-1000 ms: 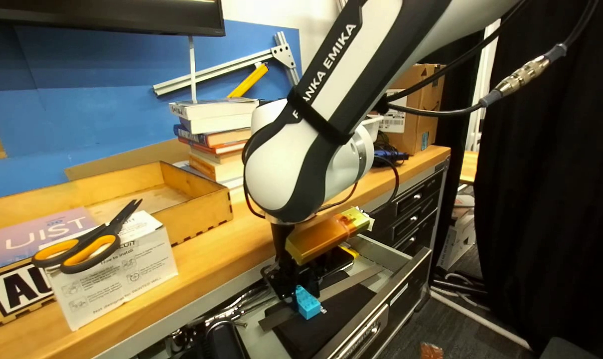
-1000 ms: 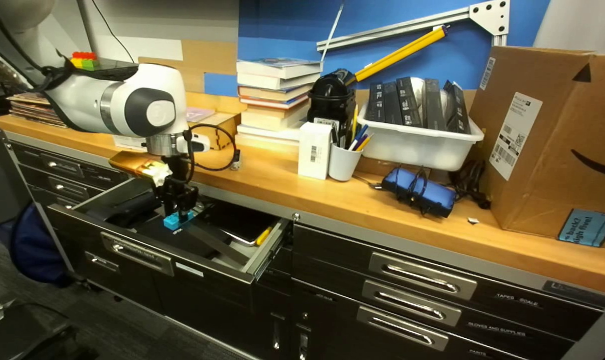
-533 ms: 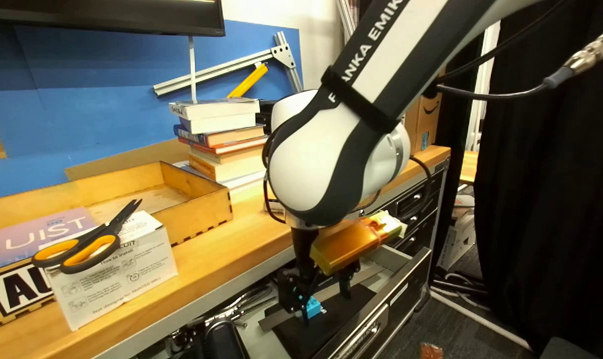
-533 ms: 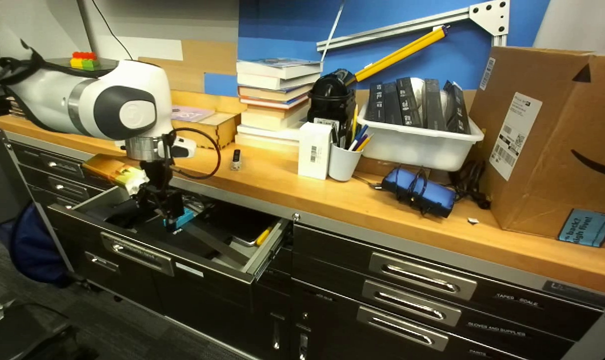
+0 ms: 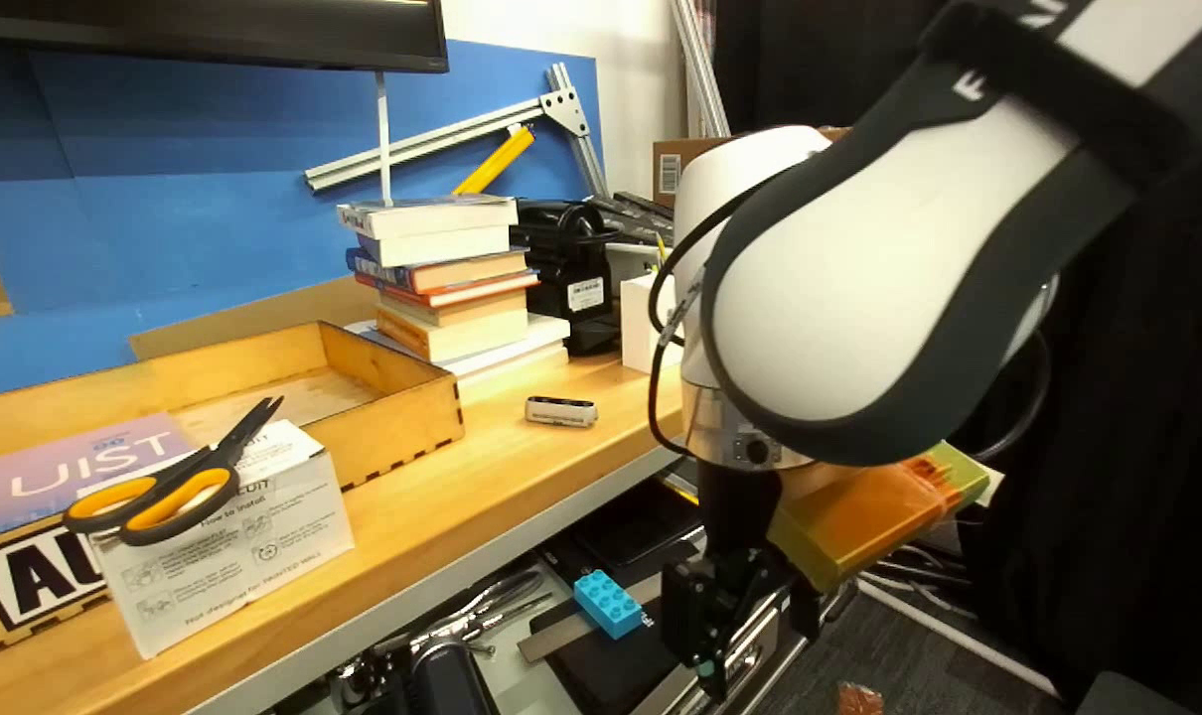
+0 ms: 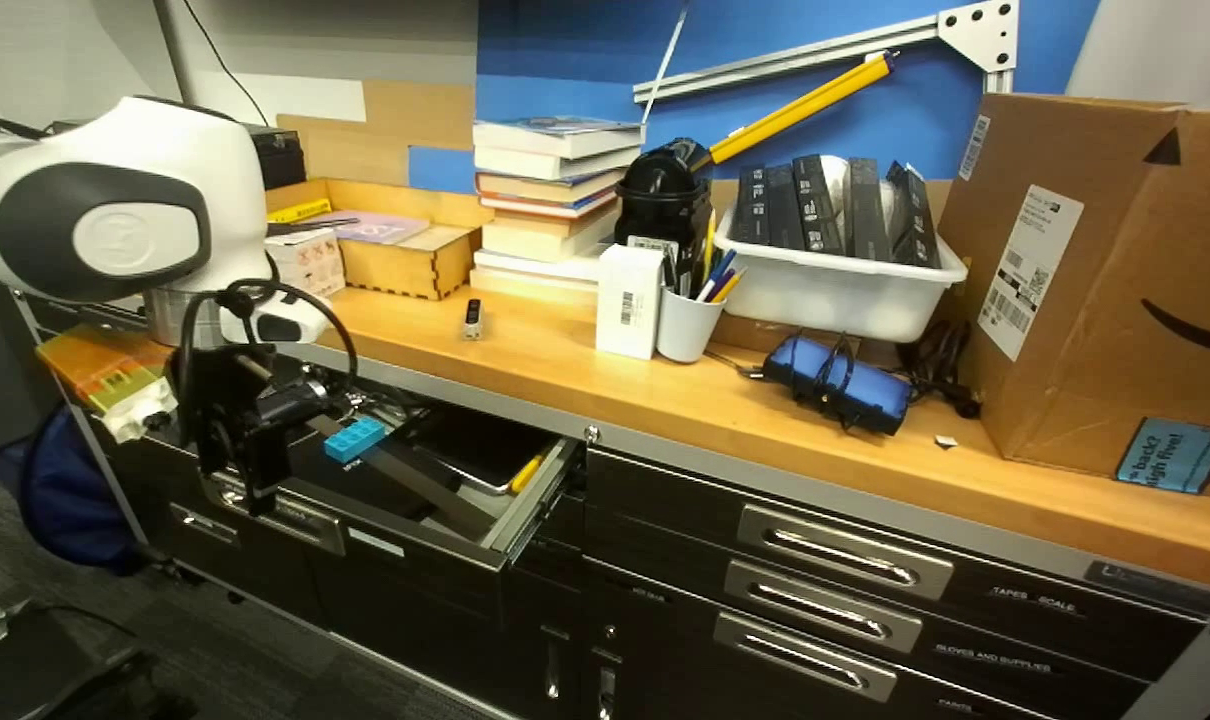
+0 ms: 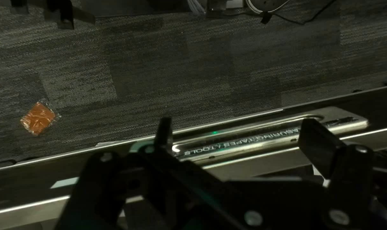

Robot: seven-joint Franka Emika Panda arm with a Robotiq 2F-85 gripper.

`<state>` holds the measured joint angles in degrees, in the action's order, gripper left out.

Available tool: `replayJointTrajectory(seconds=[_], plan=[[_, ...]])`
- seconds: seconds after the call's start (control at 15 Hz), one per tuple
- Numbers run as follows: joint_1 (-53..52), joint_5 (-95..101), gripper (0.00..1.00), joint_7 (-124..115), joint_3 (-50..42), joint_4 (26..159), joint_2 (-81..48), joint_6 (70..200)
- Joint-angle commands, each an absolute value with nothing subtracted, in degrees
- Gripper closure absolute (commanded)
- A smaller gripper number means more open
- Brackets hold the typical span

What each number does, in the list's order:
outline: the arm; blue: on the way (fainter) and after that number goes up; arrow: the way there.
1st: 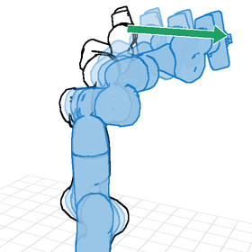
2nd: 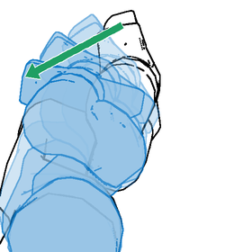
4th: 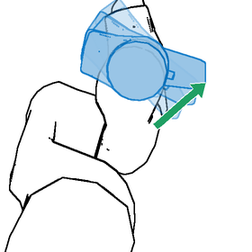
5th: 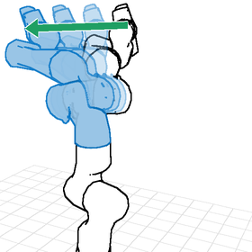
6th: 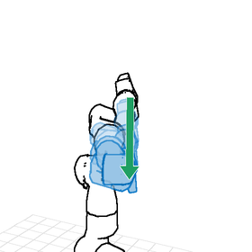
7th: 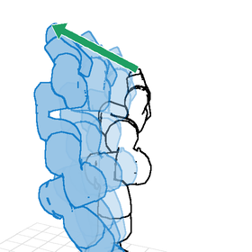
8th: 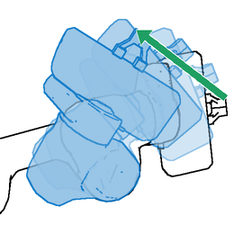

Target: Put the Lego in the open drawer and then close the drawer

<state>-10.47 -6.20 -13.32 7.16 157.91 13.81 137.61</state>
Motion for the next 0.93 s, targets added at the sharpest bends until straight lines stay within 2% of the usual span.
replayJointTrajectory(seconds=[0.0,0.27,0.87], plan=[[-10.3,-8.0,0.00,-8.5,6.5,158.5,17.8,132.4],[-9.9,-5.1,0.00,-2.7,6.9,156.3,12.1,126.4],[-9.6,-0.2,0.00,-12.2,8.1,151.2,-0.3,141.1]])
